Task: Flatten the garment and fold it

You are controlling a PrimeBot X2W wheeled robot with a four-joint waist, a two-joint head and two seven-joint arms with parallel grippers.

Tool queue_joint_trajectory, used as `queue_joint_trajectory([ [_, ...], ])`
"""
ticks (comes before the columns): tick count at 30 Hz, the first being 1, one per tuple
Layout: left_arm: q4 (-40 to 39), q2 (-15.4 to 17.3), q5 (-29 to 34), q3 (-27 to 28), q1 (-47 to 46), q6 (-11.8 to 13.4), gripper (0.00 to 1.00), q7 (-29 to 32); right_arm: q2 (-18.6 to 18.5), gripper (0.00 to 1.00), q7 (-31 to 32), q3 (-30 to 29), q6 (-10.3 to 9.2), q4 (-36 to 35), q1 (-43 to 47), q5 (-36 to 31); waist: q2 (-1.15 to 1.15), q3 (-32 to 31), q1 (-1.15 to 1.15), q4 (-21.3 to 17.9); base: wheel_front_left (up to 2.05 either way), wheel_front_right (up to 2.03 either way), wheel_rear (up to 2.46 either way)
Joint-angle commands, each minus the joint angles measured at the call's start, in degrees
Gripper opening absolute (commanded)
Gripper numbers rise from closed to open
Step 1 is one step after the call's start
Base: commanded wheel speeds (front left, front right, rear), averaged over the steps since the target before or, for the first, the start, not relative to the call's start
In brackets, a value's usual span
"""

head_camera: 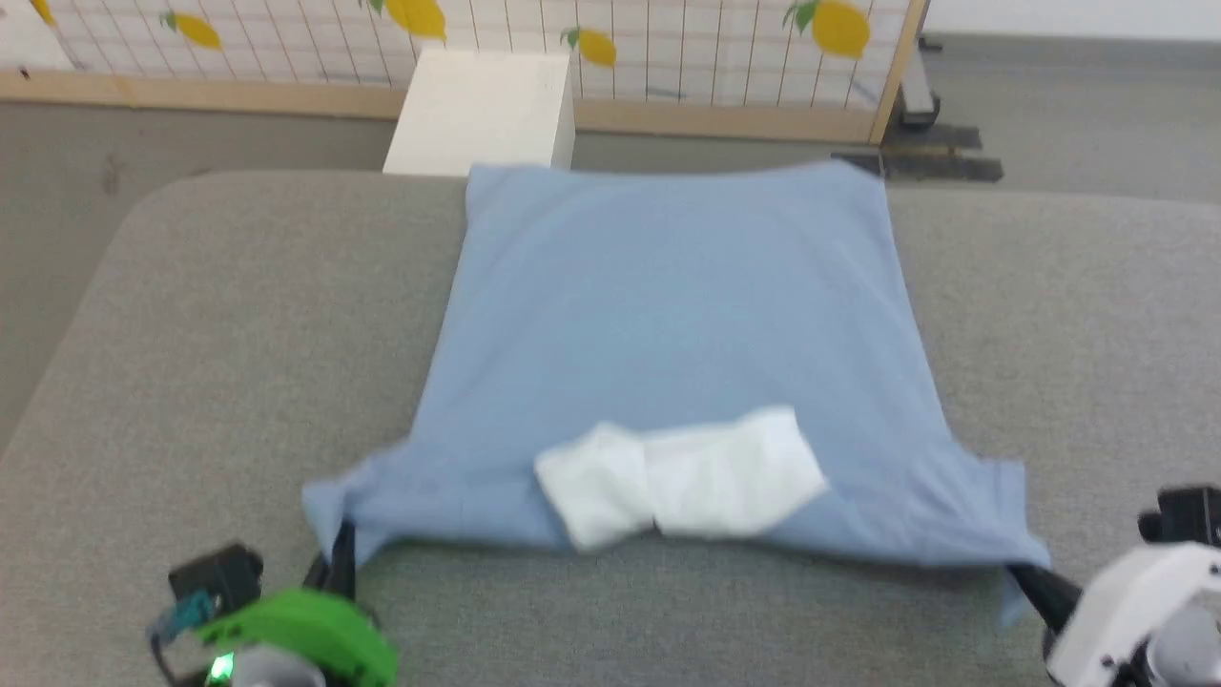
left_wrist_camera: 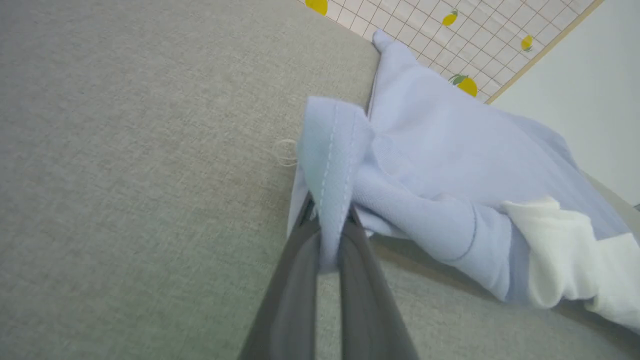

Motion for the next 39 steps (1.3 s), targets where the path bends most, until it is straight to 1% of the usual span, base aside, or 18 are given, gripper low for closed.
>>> queue_joint_trajectory([
  [1,-2.0,1.5,0.8,0.0,3.1,1.6,0.00,1.3,-0.5,0.00,1.5,-0.9,-0.08,-1.4,1.8,-1.1,0.00,-3.6,0.01,-0.4,0.00,0.00,0.00],
  [3,-5.7,2.3,1.1,0.3,7.5,4.4,0.00,4.3,-0.8,0.00,4.5,-2.1,-0.08,-3.5,4.9,-2.4,0.00,-4.2,0.01,-0.3,0.00,0.00,0.00],
  [4,-7.5,3.2,1.8,0.1,9.7,6.0,0.00,6.2,-0.8,0.00,6.0,-2.7,-0.08,-4.6,6.2,-3.0,0.00,-4.4,0.01,-0.2,0.00,0.00,0.00],
  [6,-10.3,4.5,3.0,-0.3,12.8,8.5,0.00,9.7,-0.6,0.00,8.5,-3.5,-0.08,-6.7,7.8,-3.8,0.00,-4.5,0.01,0.0,0.00,0.00,0.00],
  [8,-12.7,5.4,4.0,-1.0,14.5,10.0,0.00,12.3,-0.6,0.00,10.5,-3.4,-0.08,-8.3,8.2,-5.2,0.00,-4.5,0.01,0.1,0.00,0.00,0.00],
  [11,-14.9,5.5,4.6,-2.3,15.1,10.9,0.00,15.0,-1.5,0.00,13.5,-0.4,-0.08,-9.3,8.1,-8.5,0.00,-4.2,0.01,0.3,0.00,0.00,0.00],
  [13,-15.5,5.4,5.1,-3.4,14.6,11.4,0.00,16.3,-2.9,0.00,14.7,3.3,-0.08,-9.0,7.2,-11.8,0.00,-3.7,0.01,0.2,0.00,0.00,0.00],
  [17,-15.3,4.7,5.1,-4.2,13.5,11.5,0.00,16.8,-4.7,0.00,15.6,9.5,-0.08,-4.9,5.4,-16.5,0.00,-3.3,0.01,0.1,0.00,0.00,0.00],
  [18,-15.2,4.5,4.9,-4.2,13.4,11.5,0.00,16.7,-4.7,0.12,15.3,10.3,-0.08,-3.7,5.1,-16.9,0.00,-3.3,0.01,0.1,0.00,0.00,0.00],
  [20,-15.1,4.2,4.6,-4.1,13.1,11.4,0.00,16.2,-5.0,1.00,14.4,11.4,-0.08,-1.5,4.4,-17.3,0.00,-3.3,0.01,0.0,0.00,0.00,0.00],
  [23,-15.3,4.1,4.2,-3.8,13.0,11.2,0.00,15.6,-5.6,1.00,14.0,11.4,-0.08,-0.8,4.1,-16.1,0.00,-3.4,0.01,0.0,0.00,0.00,0.00],
  [26,-15.8,4.2,4.0,-3.4,13.3,11.4,0.00,15.1,-6.2,1.00,16.0,9.9,-0.08,-2.3,4.8,-13.6,0.00,-3.9,0.01,-0.2,0.00,0.00,0.00],
  [29,-16.6,4.1,3.8,-3.2,13.8,11.7,0.00,14.8,-5.7,1.00,17.2,5.8,-0.08,-6.7,4.6,-10.4,0.00,-4.5,0.01,-0.6,0.00,0.00,0.00],
  [32,-17.6,4.2,3.8,-3.1,14.6,12.0,0.00,14.6,-3.5,1.00,16.4,0.7,-0.08,-11.1,2.4,-8.1,0.00,-4.7,0.01,-1.1,0.00,0.00,0.00],
  [34,-18.3,4.3,3.8,-3.1,14.9,12.1,0.00,14.5,-2.9,1.00,15.2,-1.5,-0.08,-13.5,-0.1,-8.6,0.00,-4.6,0.01,-1.3,0.00,0.00,0.00],
  [36,-19.2,4.3,3.9,-3.2,15.0,12.3,0.00,14.5,-2.0,1.00,11.7,-4.0,-0.08,-15.0,-3.4,-10.4,0.00,-4.2,0.01,-1.2,0.00,0.00,0.00],
  [39,-20.7,4.4,4.0,-3.2,15.0,12.4,0.00,14.4,-0.5,1.00,6.1,-6.1,-0.08,-14.2,-9.3,-12.5,0.00,-2.7,0.01,-1.0,0.00,0.00,0.00],
])
